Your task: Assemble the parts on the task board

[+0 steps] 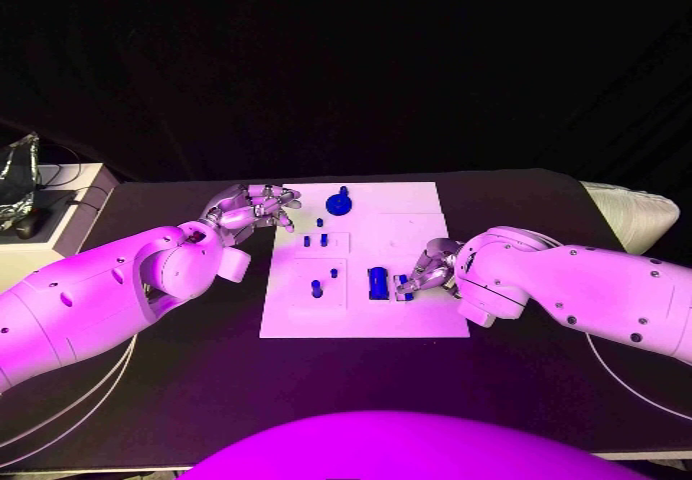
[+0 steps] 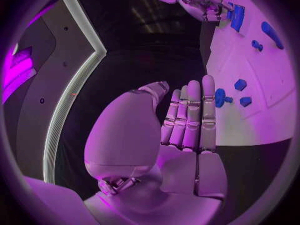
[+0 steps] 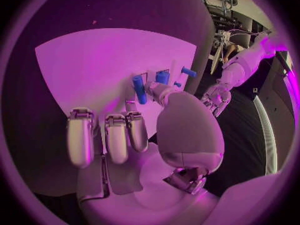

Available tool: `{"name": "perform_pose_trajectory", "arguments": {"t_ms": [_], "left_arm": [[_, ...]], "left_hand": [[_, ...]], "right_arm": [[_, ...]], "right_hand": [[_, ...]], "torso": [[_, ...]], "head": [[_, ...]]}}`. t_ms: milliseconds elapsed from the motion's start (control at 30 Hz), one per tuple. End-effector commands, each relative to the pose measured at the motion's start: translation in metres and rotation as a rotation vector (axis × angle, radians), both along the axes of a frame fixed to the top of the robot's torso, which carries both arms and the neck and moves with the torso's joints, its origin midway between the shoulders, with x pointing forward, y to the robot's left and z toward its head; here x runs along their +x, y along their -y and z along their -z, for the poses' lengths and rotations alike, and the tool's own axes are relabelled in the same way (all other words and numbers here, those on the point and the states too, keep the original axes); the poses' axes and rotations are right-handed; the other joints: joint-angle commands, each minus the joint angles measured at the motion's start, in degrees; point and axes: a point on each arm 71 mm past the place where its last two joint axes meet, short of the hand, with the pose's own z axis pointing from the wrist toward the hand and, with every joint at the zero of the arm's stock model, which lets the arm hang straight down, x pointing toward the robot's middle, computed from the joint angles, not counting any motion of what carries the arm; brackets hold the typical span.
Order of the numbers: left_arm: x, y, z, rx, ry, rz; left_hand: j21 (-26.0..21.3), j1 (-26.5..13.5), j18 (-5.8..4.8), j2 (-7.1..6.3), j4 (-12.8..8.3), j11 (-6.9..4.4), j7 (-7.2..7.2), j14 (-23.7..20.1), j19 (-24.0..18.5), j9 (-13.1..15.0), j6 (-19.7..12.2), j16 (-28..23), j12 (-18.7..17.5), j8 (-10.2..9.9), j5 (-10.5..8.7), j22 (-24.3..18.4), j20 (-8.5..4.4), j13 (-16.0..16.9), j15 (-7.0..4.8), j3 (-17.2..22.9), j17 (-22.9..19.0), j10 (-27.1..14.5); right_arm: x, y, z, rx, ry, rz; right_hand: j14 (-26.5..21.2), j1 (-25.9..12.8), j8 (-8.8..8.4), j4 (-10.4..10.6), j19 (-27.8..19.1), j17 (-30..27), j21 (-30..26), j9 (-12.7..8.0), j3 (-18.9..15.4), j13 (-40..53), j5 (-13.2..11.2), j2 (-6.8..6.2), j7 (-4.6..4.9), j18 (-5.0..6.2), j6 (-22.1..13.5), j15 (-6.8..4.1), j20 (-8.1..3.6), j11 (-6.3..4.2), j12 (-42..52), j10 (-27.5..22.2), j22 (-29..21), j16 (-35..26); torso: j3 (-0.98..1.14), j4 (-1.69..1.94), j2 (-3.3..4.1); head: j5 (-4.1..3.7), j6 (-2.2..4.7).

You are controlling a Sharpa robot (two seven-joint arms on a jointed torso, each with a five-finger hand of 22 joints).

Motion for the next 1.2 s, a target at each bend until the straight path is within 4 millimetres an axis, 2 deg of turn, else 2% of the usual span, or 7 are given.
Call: {"name": "perform_pose_trajectory", "arguments": {"t_ms": [33,333,500,733,800,1067,1200], "left_arm": [[-0.001,0.002,-0.001,-0.013,0.003,0.017],[-0.001,0.002,-0.001,-0.012,0.001,0.02],[-0.001,0.002,-0.001,-0.011,0.001,0.021],[0.0,0.003,0.0,-0.01,0.0,0.022],[0.0,0.003,0.0,-0.01,0.0,0.022],[0.0,0.003,0.0,-0.009,0.0,0.022],[0.0,0.002,0.0,-0.008,0.001,0.021]], "left_hand": [[-0.4,-0.4,0.74,0.19,-0.1,0.15,-0.03,-0.1,-0.3,-0.1,-0.3,-0.2,0.2,-0.1,-0.1,-0.1,0.02,-0.1,0.18,0.3,0.1,0.0],[-0.5,-0.6,0.73,0.15,-0.1,0.18,0.0,-0.1,-0.2,-0.1,-0.3,-0.2,0.2,-0.1,-0.11,-0.1,0.04,-0.1,0.2,0.4,0.1,-0.1],[-0.5,-0.6,0.73,0.15,-0.1,0.18,0.0,-0.1,-0.2,-0.1,-0.3,-0.2,0.2,-0.1,-0.11,-0.1,0.04,-0.1,0.2,0.4,0.1,-0.1],[-0.5,-0.6,0.73,0.15,-0.1,0.18,0.0,-0.1,-0.2,-0.1,-0.3,-0.2,0.2,-0.1,-0.11,-0.1,0.04,-0.1,0.2,0.4,0.1,-0.1],[-0.5,-0.6,0.73,0.15,-0.1,0.18,0.0,-0.1,-0.2,-0.1,-0.3,-0.2,0.2,-0.1,-0.11,-0.1,0.04,-0.1,0.2,0.4,0.1,-0.1],[-0.5,-0.6,0.73,0.15,-0.1,0.18,0.0,-0.1,-0.2,-0.1,-0.3,-0.2,0.2,-0.1,-0.11,-0.1,0.04,-0.1,0.2,0.4,0.1,-0.1],[-0.5,-0.6,0.73,0.15,-0.1,0.18,0.0,-0.1,-0.2,-0.1,-0.3,-0.2,0.2,-0.1,-0.11,-0.1,0.04,-0.1,0.2,0.4,0.1,-0.1]], "right_arm": [[0.0,-0.002,0.0,0.003,0.025,-0.02],[-0.001,-0.004,-0.002,0.012,0.046,-0.027],[-0.002,-0.004,-0.002,0.017,0.054,-0.027],[-0.003,-0.003,-0.003,0.021,0.06,-0.026],[-0.003,-0.003,-0.003,0.02,0.064,-0.025],[-0.002,0.002,-0.003,0.017,0.067,-0.019],[-0.004,0.007,-0.003,0.02,0.065,-0.023]], "right_hand": [[6.0,-0.6,0.1,0.3,4.6,14.5,-0.4,-0.1,-0.1,12.1,-0.4,-0.03,0.01,-0.77,0.4,0.0,0.16,-0.18,-0.1,3.1,13.2,0.1],[6.0,-1.4,0.12,1.1,4.5,14.5,-0.5,-0.2,-0.7,12.1,-0.8,-0.39,0.02,-0.76,0.5,0.02,0.17,-0.16,-0.1,3.1,13.2,0.1],[6.0,-3.0,0.1,3.1,4.6,14.5,-0.4,-0.4,-2.1,12.1,-3.0,-0.61,0.06,-0.78,0.6,0.07,0.22,-0.11,-0.1,3.1,13.2,0.1],[6.0,-3.4,0.11,3.8,4.6,14.6,-0.4,-0.5,-2.8,12.1,-3.6,-0.78,0.04,-0.78,0.6,0.07,0.22,-0.12,-0.1,3.2,13.2,0.1],[6.0,-3.6,0.15,4.6,4.6,14.6,-0.5,-0.6,-3.8,12.1,-4.9,-0.8,-0.01,-0.76,0.6,0.04,0.22,-0.16,-0.1,3.2,13.2,0.1],[6.0,-3.8,0.17,5.0,4.6,14.5,-0.5,-0.6,-4.3,12.1,-5.2,-0.67,-0.03,-0.75,0.7,0.03,0.21,-0.17,-0.1,3.1,13.2,0.1],[6.0,-1.9,0.3,4.3,4.6,14.5,-0.5,-0.6,-4.6,12.1,-5.9,-0.6,-0.11,-0.75,0.7,-0.03,0.16,-0.24,-0.1,3.1,13.2,0.1]], "torso": [[0.02,0.0,0.04],[0.01,-0.01,0.02],[0.02,-0.02,0.0],[-0.03,-0.04,0.01],[-0.02,-0.04,0.01],[-0.03,0.02,-0.03],[0.0,-0.01,-0.05]], "head": [[0.04,0.01],[0.17,0.01],[0.26,0.01],[0.21,0.01],[0.21,0.01],[0.18,0.01],[0.3,0.01]]}}
